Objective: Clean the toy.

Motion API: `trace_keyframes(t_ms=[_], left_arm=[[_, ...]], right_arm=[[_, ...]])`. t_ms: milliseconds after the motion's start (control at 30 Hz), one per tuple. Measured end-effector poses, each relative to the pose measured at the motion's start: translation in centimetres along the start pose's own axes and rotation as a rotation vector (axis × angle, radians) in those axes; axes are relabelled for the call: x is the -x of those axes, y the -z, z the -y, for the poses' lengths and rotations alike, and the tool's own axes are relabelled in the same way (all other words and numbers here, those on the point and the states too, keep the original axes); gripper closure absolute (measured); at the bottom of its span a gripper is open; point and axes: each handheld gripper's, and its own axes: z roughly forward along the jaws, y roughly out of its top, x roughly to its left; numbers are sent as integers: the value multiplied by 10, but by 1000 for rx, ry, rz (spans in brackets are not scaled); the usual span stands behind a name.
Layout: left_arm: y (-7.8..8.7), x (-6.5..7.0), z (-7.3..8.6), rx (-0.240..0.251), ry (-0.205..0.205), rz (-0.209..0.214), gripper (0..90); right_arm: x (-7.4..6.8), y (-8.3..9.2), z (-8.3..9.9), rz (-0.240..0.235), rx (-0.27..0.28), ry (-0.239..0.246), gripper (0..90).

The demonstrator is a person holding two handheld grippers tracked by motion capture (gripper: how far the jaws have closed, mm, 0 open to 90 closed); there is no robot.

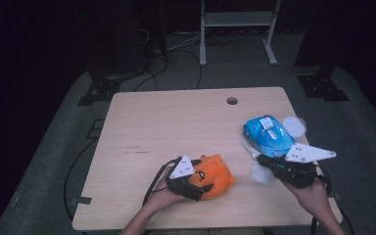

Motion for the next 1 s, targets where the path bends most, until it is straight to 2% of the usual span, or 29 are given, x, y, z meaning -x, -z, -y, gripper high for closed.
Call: trace_keyframes(t_ms=[167, 267, 333, 367, 467, 567, 633, 667, 767, 900, 933, 1000], left_arm=[[-1, -1, 1, 5, 9, 1, 102], [-1, -1, 1, 4, 4, -1, 102], [-1, -1, 1, 6, 3, 0, 102], [-1, -1, 1, 7, 4, 0, 101], [-1, 0, 1, 4, -1, 2, 101], [0, 2, 0, -4, -37, 9, 101], [0, 2, 0, -9, -38, 10, 101], [0, 2, 0, -18, -43, 13, 101], [2, -1, 1, -22, -26, 32, 103], [2, -1, 0, -37, -44, 46, 103], [2, -1, 0, -43, -49, 51, 103], [4, -2, -2, -61, -60, 64, 103]], right_arm=[[-38, -5, -13, -141, -9, 38, 862], [-51, -11, -19, -229, -13, 49, 862], [-54, -18, -21, -282, -14, 36, 862], [-55, -24, -22, -293, -22, 38, 861], [-49, -47, -22, -294, -46, 31, 861], [-42, -75, -19, -270, -85, 42, 860], [-43, -88, -16, -259, -105, 63, 854], [-44, -95, -14, -274, -110, 69, 845], [-49, -100, -8, -282, -93, 109, 781], [-53, -100, -4, -312, -87, 154, 655], [-55, -101, -2, -311, -89, 169, 651], [-61, -105, 2, -280, -86, 232, 650]])
